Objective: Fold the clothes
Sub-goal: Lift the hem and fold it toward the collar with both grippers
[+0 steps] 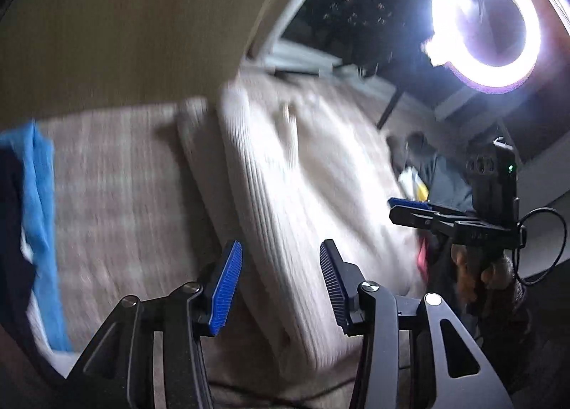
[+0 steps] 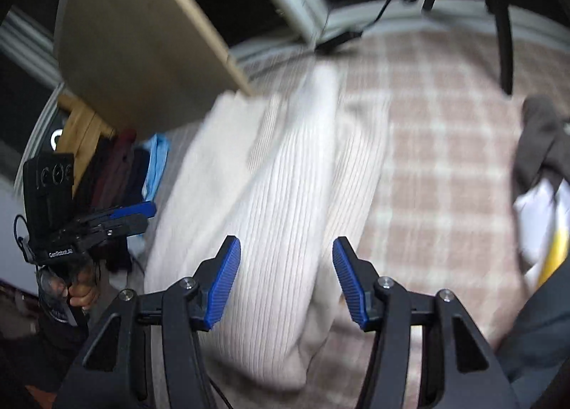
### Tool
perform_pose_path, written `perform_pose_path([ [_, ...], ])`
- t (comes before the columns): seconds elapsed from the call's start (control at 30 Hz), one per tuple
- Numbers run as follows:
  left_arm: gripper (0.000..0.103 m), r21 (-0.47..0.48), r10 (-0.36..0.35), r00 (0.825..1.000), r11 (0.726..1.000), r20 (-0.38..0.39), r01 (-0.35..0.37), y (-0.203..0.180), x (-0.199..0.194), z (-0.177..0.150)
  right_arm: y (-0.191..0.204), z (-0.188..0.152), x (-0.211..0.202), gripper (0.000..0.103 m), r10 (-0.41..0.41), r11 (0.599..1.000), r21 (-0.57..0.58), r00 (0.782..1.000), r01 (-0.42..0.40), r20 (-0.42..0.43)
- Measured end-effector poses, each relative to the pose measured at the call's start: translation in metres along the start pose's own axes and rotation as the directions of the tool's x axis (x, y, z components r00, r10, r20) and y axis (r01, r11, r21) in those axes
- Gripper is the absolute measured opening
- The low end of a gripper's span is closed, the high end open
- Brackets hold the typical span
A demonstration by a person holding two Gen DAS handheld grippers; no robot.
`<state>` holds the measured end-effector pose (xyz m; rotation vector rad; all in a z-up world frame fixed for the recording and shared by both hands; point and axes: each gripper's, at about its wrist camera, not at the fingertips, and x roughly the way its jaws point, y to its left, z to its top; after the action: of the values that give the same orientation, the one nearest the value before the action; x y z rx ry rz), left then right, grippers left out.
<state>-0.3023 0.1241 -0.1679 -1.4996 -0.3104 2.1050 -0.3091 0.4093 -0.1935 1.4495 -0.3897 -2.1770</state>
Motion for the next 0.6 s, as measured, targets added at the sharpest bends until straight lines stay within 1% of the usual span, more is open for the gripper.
perform_pose_path([
  [0.07, 0.043, -0.011, -0.004, 1.000, 1.000, -0.018, 0.004, -0.001, 0.006, -0.004, 0.002, -0.006, 0.002, 0.053, 0.004, 1.000, -0.019, 1.000, -0.004, -0.003],
  [0.17, 0.041, 0.011, 0.007, 1.000, 1.000, -0.018, -0.007, -0.007, 0.012, -0.003, 0.006, -0.014, 0.006, 0.053, 0.009, 0.999, -0.049, 1.000, -0.009, -0.006],
  [0.23, 0.020, 0.039, 0.014, 1.000, 0.999, -0.005, -0.014, -0.012, 0.016, -0.001, 0.010, -0.017, 0.006, 0.053, 0.007, 0.996, -0.083, 1.000, -0.007, -0.003],
  [0.27, 0.016, 0.053, 0.020, 1.000, 0.998, 0.000, -0.020, -0.015, 0.017, 0.000, 0.013, -0.017, 0.005, 0.048, 0.002, 0.994, -0.106, 1.000, -0.002, -0.002],
  [0.3, 0.012, 0.072, 0.024, 1.000, 0.997, 0.008, -0.025, -0.018, 0.019, 0.000, 0.016, -0.017, 0.006, 0.034, 0.006, 0.992, -0.122, 1.000, -0.007, -0.005],
  [0.33, 0.011, 0.087, 0.027, 1.000, 0.996, 0.016, -0.028, -0.021, 0.020, 0.000, 0.019, -0.017, 0.006, 0.028, 0.010, 0.990, -0.138, 1.000, -0.011, -0.008],
  [0.37, 0.011, 0.101, 0.029, 0.999, 0.994, 0.024, -0.031, -0.025, 0.021, 0.000, 0.022, -0.017, 0.005, 0.018, 0.015, 0.988, -0.152, 1.000, -0.017, -0.011],
  [0.43, 0.010, 0.103, 0.021, 0.999, 0.994, 0.044, -0.025, -0.028, 0.011, -0.001, 0.023, -0.017, -0.002, 0.016, 0.042, 0.989, -0.138, 0.999, -0.043, -0.009],
  [0.53, 0.010, 0.080, -0.018, 0.997, 0.997, 0.077, 0.012, -0.026, -0.016, -0.008, 0.021, -0.023, -0.021, 0.016, 0.091, 0.992, -0.085, 0.996, -0.089, 0.021],
  [0.6, 0.011, 0.077, -0.044, 0.997, 0.996, 0.071, 0.038, -0.020, -0.021, -0.017, 0.017, -0.031, -0.033, 0.016, 0.116, 0.992, -0.055, 0.993, -0.114, 0.033],
])
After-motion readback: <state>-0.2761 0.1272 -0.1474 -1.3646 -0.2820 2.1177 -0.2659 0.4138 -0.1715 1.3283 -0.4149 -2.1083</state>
